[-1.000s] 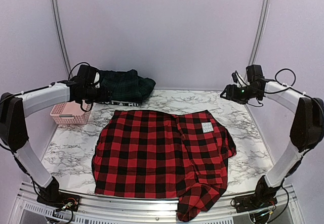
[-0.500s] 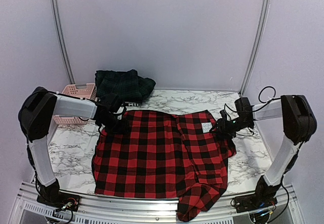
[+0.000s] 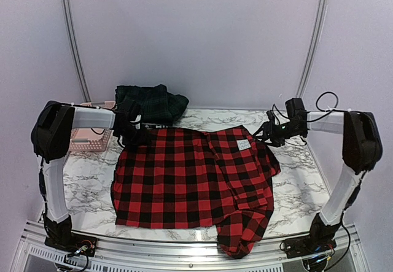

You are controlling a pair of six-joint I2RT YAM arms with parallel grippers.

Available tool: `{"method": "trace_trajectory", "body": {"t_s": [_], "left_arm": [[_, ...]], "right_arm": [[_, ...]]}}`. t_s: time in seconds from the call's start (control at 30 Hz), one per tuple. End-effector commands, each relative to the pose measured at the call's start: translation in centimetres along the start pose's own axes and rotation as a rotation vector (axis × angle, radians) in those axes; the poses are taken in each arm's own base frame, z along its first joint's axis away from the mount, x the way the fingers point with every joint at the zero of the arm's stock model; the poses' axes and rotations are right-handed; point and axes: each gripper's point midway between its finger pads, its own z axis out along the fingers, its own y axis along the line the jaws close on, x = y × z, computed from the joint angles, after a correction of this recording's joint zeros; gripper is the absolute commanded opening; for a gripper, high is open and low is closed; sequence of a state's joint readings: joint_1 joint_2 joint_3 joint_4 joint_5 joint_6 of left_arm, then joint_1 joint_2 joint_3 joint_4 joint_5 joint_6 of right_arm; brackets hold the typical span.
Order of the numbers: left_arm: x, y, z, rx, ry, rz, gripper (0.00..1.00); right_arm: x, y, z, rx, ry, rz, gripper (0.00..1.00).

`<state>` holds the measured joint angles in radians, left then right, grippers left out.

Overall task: Fold and stack the mixed laundry pile
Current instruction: Adjust the flattened T-shirt at the center of the board.

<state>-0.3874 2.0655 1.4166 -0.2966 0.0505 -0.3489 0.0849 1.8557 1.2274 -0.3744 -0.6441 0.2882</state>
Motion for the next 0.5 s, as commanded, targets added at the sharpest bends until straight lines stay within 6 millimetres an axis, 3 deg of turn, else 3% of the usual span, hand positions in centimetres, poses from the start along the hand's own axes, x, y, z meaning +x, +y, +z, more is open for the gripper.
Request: {"method": "trace_trajectory", "body": {"t_s": [0.0,0.03,0.2,0.37,0.47], "left_arm": [[-0.6,-1.2,-3.7,0.022,-0.027,0.032,0.69],[-0.8,-1.4,-4.4,0.028,-0.039,0.035,0.71],[-1.5,-2.6,-6.7,0.069,-0.080,0.070,0.81],[-1.1,-3.6,-7.2,0.085,-0.082,0.090,0.85],[-0.6,-4.3,-7.0,0.094,-0.074,0.105,0.94]], "right_arm": [[2.8,4.3,-5.1,-0.027,-0.020,-0.007,0.59],[4.9,4.2,-5.2,-0.021,0.014,0.018,0.59],[11.6,5.4,-6.3,-0.021,0.087,0.085,0.59],[17.0,4.4,-6.1,0.035,0.171,0.112,0.58],[19.3,3.7,-6.0,0.061,0.215,0.109,0.58]]}}
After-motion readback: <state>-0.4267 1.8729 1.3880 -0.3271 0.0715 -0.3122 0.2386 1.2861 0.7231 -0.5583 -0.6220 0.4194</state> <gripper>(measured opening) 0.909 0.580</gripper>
